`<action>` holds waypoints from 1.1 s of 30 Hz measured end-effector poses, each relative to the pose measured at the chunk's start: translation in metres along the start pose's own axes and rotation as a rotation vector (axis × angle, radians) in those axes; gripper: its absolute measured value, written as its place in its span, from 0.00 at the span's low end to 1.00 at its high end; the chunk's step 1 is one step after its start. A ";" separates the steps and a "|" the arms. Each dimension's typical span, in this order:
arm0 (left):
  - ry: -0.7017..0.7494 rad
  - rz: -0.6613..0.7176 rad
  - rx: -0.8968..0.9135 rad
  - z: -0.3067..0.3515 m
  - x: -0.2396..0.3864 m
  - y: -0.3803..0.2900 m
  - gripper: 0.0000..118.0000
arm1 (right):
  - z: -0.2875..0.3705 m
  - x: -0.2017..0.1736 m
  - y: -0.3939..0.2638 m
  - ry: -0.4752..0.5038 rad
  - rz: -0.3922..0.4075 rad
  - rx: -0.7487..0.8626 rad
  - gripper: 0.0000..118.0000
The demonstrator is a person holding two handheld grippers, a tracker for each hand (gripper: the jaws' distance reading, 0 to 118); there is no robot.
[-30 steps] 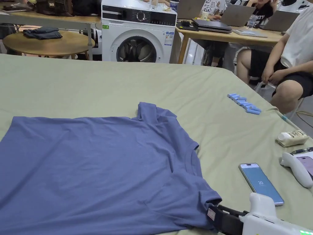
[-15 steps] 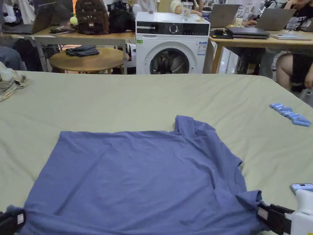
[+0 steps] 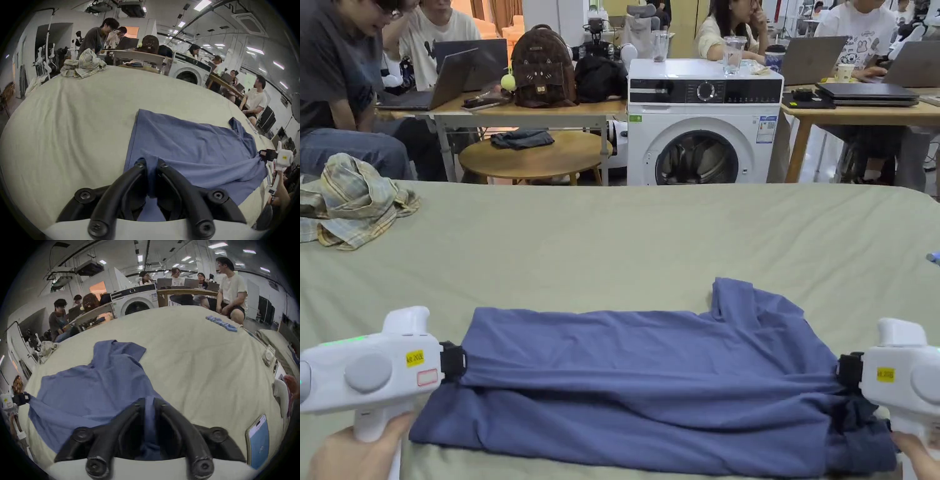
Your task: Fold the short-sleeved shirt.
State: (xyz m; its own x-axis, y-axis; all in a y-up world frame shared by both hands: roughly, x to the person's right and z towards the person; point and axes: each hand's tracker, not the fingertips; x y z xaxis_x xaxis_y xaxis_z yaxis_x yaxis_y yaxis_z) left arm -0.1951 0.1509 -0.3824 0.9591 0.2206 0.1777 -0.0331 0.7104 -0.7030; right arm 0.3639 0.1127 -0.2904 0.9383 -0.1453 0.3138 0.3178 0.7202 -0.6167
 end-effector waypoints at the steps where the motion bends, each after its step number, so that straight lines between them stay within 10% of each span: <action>1: 0.008 -0.011 0.006 0.001 0.003 -0.002 0.39 | -0.009 0.001 -0.002 -0.018 0.009 0.003 0.37; 13: -0.084 -0.112 0.269 0.106 0.037 -0.033 0.44 | 0.095 -0.023 -0.041 0.076 0.086 0.220 0.36; 15: -0.100 -0.121 0.266 0.117 0.041 -0.042 0.33 | 0.109 -0.027 -0.052 0.114 0.083 0.223 0.21; 17: -0.093 -0.125 0.236 0.122 0.045 -0.053 0.00 | 0.117 -0.033 -0.066 0.086 0.117 0.233 0.01; 26: -0.057 -0.082 0.176 0.119 0.010 -0.075 0.00 | 0.132 -0.038 -0.089 0.111 0.142 0.214 0.00; 29: -0.033 -0.038 0.080 0.098 -0.013 -0.063 0.35 | 0.139 -0.035 -0.088 0.140 0.142 0.212 0.00; 33: -0.024 0.013 -0.011 0.054 -0.031 -0.058 0.40 | 0.146 -0.031 -0.086 0.157 0.139 0.204 0.00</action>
State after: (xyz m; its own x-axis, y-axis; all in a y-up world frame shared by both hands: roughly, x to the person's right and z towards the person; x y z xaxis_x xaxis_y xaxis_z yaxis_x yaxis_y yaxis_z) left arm -0.2379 0.1389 -0.3098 0.9516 0.2457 0.1847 -0.0424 0.6999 -0.7129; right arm 0.2875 0.1544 -0.1423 0.9857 -0.1274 0.1106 0.1654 0.8596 -0.4834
